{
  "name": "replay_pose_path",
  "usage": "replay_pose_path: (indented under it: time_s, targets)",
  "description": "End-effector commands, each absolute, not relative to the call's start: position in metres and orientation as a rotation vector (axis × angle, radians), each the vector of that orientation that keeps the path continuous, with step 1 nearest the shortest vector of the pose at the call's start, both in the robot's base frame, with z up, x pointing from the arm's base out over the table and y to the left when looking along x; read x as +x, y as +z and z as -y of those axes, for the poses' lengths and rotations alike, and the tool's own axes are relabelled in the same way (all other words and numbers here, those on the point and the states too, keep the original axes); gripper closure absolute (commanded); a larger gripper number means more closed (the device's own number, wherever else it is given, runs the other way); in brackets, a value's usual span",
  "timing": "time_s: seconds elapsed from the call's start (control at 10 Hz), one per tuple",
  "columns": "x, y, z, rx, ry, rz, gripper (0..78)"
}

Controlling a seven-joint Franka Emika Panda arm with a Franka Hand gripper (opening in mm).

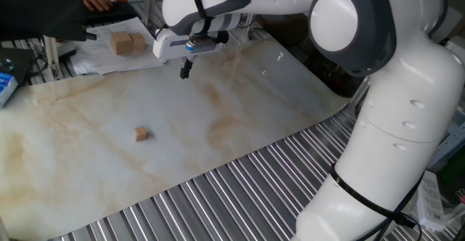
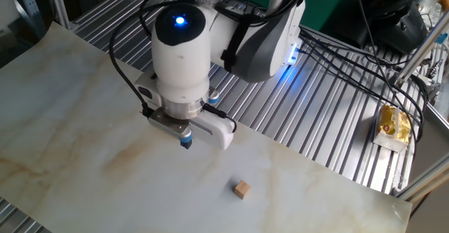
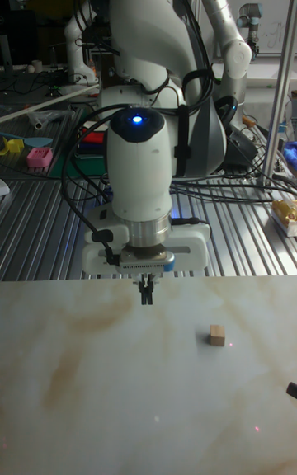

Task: Pick up the small block on the left and move it to the right

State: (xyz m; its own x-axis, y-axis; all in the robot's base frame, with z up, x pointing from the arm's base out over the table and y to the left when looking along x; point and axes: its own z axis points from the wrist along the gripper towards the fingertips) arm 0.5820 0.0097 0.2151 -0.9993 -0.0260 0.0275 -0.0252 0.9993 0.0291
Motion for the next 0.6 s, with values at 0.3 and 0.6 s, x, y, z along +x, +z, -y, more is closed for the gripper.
replay_pose_path:
  time_s: [0.3, 0.6]
  targets:
    - [0.5823, 0.2170, -0.0094, 0.028, -0.072, 3.116, 76.5]
    - [0.5822, 0.2171, -0.0094, 0.028, -0.071, 3.115, 76.5]
